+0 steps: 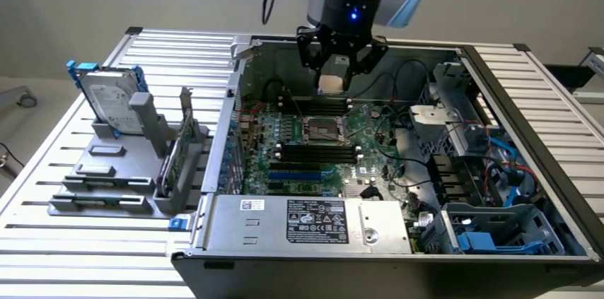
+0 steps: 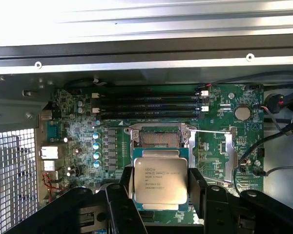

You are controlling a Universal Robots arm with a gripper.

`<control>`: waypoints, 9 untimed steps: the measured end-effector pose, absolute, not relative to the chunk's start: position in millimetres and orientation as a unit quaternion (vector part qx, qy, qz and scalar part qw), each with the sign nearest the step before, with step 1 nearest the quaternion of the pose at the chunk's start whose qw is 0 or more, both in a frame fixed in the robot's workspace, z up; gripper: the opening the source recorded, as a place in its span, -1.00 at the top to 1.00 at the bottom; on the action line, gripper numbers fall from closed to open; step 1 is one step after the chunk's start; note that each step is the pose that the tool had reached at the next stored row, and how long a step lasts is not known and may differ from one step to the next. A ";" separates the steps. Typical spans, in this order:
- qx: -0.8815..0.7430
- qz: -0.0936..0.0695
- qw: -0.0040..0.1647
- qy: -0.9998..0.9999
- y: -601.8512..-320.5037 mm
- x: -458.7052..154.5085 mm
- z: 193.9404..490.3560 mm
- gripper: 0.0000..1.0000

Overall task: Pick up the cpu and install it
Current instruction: 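Place the cpu into insertion slot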

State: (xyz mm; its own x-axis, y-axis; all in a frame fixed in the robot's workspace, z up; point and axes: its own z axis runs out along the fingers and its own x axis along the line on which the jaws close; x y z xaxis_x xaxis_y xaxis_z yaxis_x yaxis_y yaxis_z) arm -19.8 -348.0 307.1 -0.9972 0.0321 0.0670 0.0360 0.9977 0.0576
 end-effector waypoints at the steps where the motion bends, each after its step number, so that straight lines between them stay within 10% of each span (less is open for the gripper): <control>1: -0.017 -0.029 0.033 -0.999 -348.0 -19.8 307.1 -0.09; 9: -0.024 -0.030 0.033 -0.999 -347.9 -21.1 307.0 -0.09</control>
